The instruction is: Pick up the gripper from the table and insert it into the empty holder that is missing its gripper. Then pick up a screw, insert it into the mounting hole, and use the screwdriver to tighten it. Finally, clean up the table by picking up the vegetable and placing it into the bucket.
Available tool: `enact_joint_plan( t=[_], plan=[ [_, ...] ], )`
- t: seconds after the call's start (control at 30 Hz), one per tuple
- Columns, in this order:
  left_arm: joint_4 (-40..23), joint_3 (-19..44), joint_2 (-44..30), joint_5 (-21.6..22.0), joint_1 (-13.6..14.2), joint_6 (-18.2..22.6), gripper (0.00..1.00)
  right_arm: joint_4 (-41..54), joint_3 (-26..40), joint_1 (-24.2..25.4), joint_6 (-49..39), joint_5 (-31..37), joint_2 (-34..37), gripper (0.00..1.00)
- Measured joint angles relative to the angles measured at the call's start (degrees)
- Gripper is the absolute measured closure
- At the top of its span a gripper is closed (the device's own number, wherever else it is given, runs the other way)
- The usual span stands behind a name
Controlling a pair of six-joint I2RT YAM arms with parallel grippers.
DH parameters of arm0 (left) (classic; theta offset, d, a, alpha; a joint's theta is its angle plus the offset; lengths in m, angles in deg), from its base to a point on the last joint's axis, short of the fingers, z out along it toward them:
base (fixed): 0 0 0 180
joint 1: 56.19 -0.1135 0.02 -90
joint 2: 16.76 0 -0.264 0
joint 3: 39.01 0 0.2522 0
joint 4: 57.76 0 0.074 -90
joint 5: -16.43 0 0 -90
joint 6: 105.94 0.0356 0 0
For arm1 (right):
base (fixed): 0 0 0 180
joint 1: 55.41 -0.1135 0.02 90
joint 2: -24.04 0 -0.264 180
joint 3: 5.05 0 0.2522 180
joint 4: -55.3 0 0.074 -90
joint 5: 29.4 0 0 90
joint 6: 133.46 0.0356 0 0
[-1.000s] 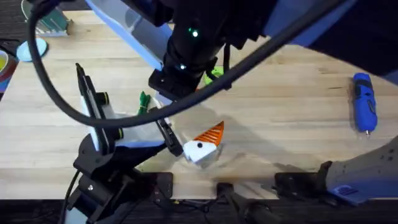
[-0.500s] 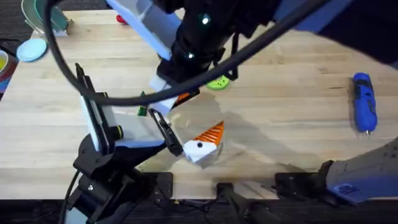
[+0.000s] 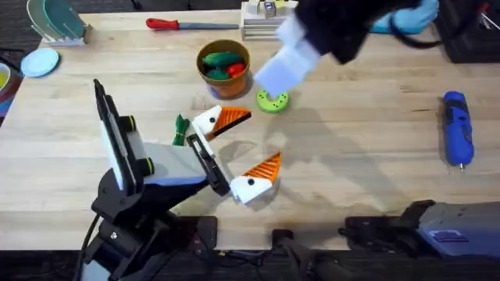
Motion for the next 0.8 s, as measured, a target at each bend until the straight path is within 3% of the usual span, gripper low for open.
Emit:
enact_joint_plan(
  t=[0.13, 0.23, 0.4, 0.6, 0.8],
  plan=[
    [0.02, 0.00, 0.01, 0.01, 0.00, 0.01, 0.008, 1.90, -0.49, 6.31, -3.58, -5.90, -0.53, 0.087],
    [0.02, 0.00, 0.02, 0.00, 0.00, 0.01, 0.008, 1.35, -4.42, 11.25, -6.73, -10.93, -1.99, 0.086],
    [0.02, 0.00, 0.00, 0.00, 0.00, 0.02, 0.008, -2.96, -17.18, 18.82, -9.96, -17.35, -8.08, 0.084],
    [0.02, 0.00, 0.02, 0.02, 0.00, 0.00, 0.008, -10.69, -34.91, 28.62, -11.07, -24.75, -21.19, 0.082],
    [0.02, 0.00, 0.00, 0.00, 0.00, 0.02, 0.008, -15.83, -47.02, 34.93, -12.30, -29.61, -33.06, 0.081]
  ],
)
